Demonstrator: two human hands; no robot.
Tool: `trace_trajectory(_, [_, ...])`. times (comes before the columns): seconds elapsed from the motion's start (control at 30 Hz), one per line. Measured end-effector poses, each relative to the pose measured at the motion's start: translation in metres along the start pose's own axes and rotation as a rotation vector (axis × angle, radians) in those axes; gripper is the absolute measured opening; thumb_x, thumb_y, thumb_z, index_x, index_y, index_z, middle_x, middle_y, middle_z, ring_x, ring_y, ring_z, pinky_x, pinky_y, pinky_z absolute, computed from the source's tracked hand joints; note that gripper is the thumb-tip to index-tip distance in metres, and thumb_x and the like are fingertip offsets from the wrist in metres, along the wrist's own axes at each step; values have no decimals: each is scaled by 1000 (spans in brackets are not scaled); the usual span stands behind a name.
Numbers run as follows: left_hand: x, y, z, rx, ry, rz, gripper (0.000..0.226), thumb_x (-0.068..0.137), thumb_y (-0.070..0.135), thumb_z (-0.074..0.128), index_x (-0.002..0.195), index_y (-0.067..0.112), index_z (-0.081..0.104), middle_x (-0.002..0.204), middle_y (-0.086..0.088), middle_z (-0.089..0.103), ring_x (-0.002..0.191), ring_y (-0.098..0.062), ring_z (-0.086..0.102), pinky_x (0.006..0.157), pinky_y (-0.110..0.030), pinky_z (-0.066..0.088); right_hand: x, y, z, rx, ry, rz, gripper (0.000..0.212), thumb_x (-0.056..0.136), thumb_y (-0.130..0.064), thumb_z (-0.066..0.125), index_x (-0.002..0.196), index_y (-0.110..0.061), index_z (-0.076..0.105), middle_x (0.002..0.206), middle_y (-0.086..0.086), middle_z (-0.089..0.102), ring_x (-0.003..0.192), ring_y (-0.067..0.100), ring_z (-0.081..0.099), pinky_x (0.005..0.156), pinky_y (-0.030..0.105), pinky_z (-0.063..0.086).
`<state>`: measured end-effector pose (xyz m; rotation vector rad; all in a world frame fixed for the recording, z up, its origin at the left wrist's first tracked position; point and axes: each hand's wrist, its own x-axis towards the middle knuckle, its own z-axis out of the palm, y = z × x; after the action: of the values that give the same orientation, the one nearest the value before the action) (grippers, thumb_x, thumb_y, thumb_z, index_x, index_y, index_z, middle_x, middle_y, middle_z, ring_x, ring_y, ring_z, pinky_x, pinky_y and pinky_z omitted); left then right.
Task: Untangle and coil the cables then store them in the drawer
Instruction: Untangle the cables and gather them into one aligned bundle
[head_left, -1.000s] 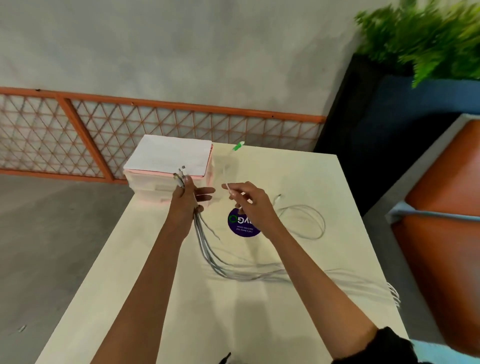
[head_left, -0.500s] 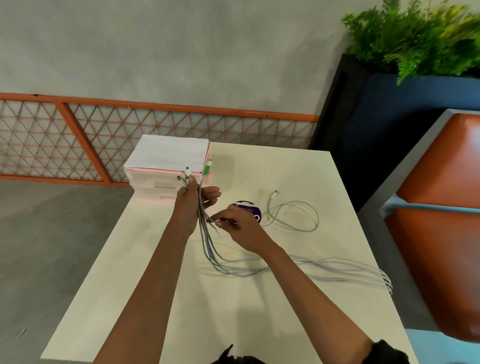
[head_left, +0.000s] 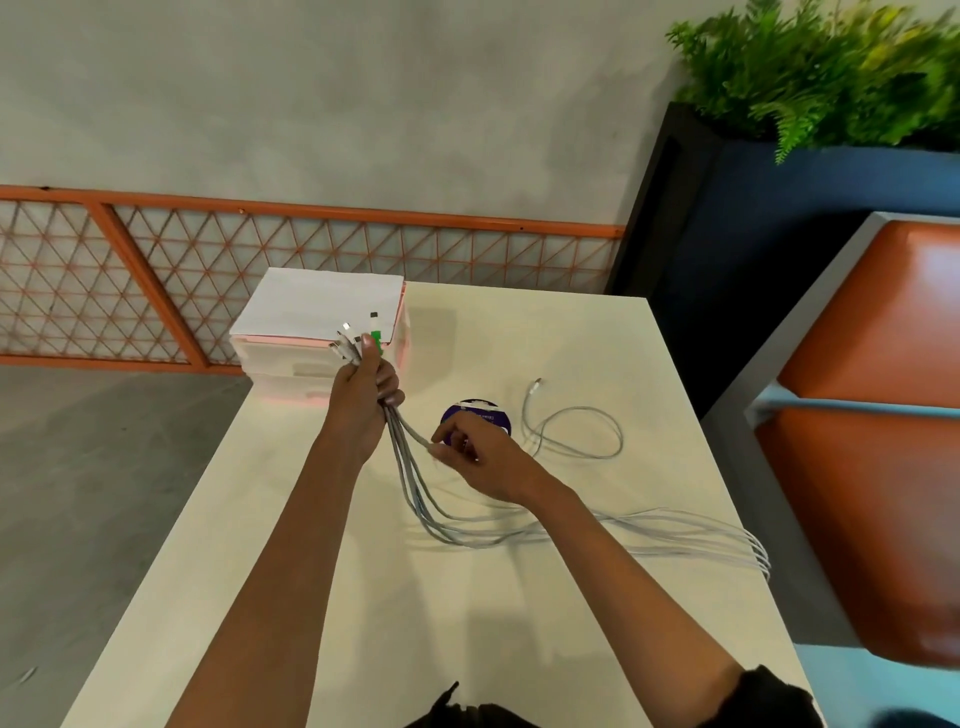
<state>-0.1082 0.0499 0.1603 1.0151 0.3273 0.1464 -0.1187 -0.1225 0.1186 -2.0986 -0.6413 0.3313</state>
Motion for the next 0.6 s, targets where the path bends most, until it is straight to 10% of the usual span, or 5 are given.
trace_trajectory(0.23, [7, 14, -5, -71, 54, 38, 40, 103, 39, 33, 70, 17, 42, 45, 11, 28, 36, -3, 22, 35, -16, 18, -10, 20, 1, -58, -49, 16, 35, 101, -30, 42, 82, -7, 58, 62, -14, 45, 56, 2, 47, 60, 18, 36])
trace_trajectory(0.43, [5, 6, 1, -105, 13, -11, 42, 103, 40, 30, 70, 17, 40, 45, 11, 26, 36, -3, 20, 35, -16, 16, -12, 20, 22, -24, -33, 82, 58, 90, -54, 51, 138, -24, 42, 135, -4, 44, 127, 10, 40, 105, 25, 36])
trace_trajectory(0.6, [4, 7, 15, -114, -89, -20, 40, 102, 40, 32, 71, 16, 41, 46, 11, 25, 36, -1, 20, 35, -14, 17, 16, -35, 28, 90, -9, -39, 33, 94, -42, 53, 100, -10, 48, 77, -11, 57, 72, 7, 57, 69, 26, 46])
